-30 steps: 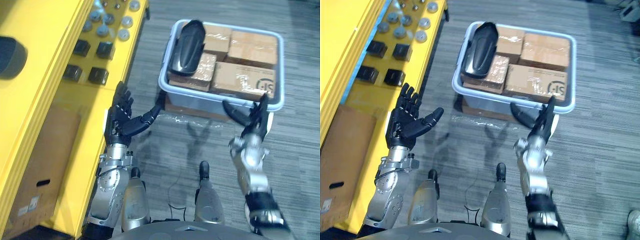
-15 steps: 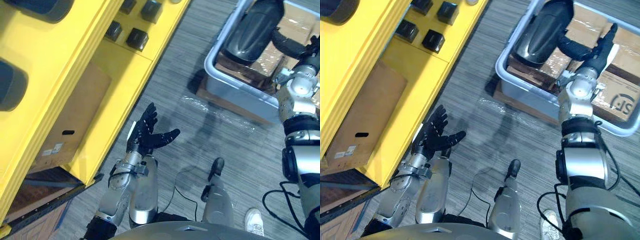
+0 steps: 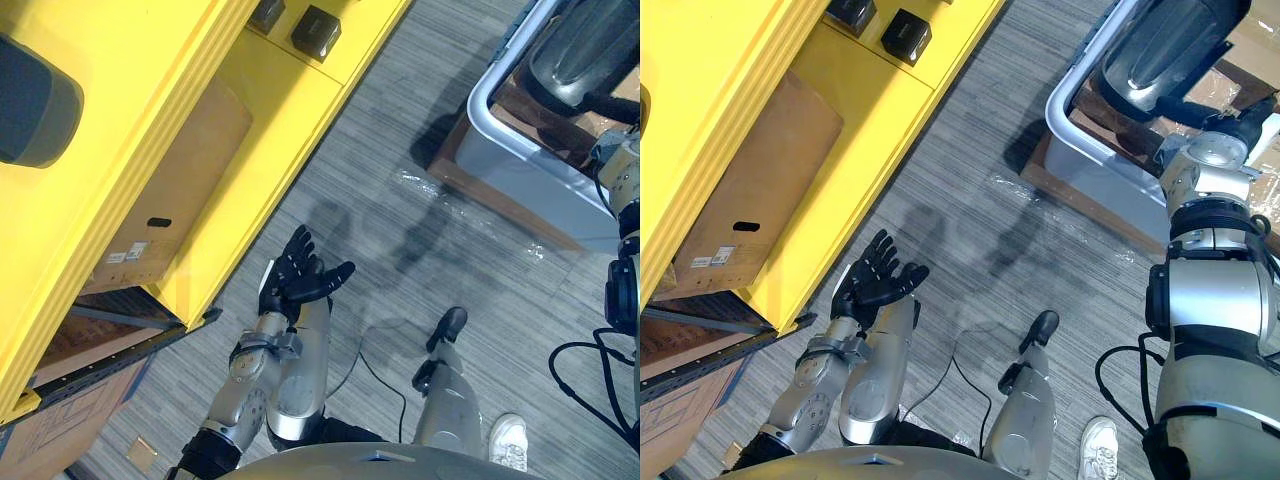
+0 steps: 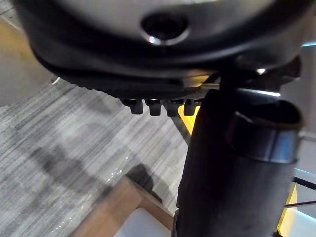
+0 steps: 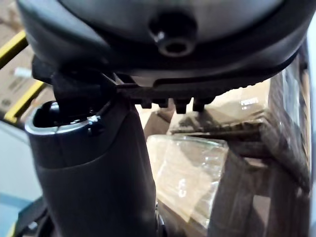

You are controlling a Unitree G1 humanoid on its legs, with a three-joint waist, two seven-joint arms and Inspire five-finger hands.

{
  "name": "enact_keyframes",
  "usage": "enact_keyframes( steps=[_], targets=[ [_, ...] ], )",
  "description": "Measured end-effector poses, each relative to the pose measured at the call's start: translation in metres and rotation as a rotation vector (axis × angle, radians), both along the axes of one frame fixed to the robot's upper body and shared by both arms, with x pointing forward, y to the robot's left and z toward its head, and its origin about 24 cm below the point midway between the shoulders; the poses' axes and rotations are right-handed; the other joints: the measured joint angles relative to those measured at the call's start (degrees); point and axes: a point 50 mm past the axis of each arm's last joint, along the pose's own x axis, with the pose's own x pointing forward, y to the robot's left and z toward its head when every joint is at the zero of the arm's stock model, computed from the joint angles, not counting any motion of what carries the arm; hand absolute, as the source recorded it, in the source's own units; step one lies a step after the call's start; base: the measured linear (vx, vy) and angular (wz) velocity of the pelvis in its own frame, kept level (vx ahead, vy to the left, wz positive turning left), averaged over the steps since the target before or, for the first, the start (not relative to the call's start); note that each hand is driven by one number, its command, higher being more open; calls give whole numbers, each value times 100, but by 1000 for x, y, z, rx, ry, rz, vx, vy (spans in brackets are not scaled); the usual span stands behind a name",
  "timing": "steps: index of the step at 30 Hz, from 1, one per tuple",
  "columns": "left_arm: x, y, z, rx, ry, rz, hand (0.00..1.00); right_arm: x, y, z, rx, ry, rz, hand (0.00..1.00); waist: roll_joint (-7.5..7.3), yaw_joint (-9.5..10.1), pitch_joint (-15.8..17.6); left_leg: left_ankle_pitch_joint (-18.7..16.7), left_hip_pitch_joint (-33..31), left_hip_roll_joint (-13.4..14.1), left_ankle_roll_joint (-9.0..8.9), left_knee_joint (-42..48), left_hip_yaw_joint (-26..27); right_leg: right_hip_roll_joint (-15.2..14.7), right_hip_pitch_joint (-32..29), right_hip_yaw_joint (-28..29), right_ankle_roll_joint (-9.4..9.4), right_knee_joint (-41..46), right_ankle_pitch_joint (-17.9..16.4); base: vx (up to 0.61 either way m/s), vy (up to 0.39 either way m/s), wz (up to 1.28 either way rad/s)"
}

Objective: Walk over and take three plastic housings, then place them on the shelf

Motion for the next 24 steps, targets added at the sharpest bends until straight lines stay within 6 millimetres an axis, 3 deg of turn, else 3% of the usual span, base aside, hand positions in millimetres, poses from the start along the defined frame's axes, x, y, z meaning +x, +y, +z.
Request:
enact_keyframes(
  steps=[1, 2, 6, 13, 20, 24],
  targets=[
    [-1, -3, -1, -1, 3, -13, 100, -1, -2, 4, -28, 49, 4, 100, 14, 41, 2, 0, -29, 0, 2, 0, 0, -2, -33, -3, 0, 2, 0, 0, 0, 0],
    [-2, -6, -1, -3, 4, -25, 100, -4, -6, 6, -49, 78, 0, 0, 31, 90, 8, 1, -57, 1, 4, -5, -4, -2, -56, -13, 1, 2, 0, -32, 20, 0],
    [-8, -16, -9, -25, 39, -64, 100, -15, -21, 17, -142, 191, -16, 0, 62, 219, 22, -1, -184, -8, 7, 1, -35, -3, -156, -56, 1, 14, 0, -5, 8, 2],
    [-7, -11, -11, -32, 39, -27, 100, -33, -40, 28, -201, 278, -93, 0, 57, 267, 26, -10, -315, 23, -1, 80, -58, 7, -278, -180, -1, 96, -2, 3, 2, 0],
    [1, 5, -2, -34, 0, 53, 100, -34, -39, 11, -126, 338, -92, 0, -4, 224, 56, -14, -304, 110, -5, 104, -58, 55, -281, -306, -43, 200, -26, -11, 2, -1],
    [2, 16, 1, -22, -16, 90, 100, -29, -32, -1, -79, 348, -110, 0, -114, 192, 79, -4, -211, 160, -16, 89, -57, 81, -242, -316, -98, 283, -60, -20, 3, -1]
  ],
)
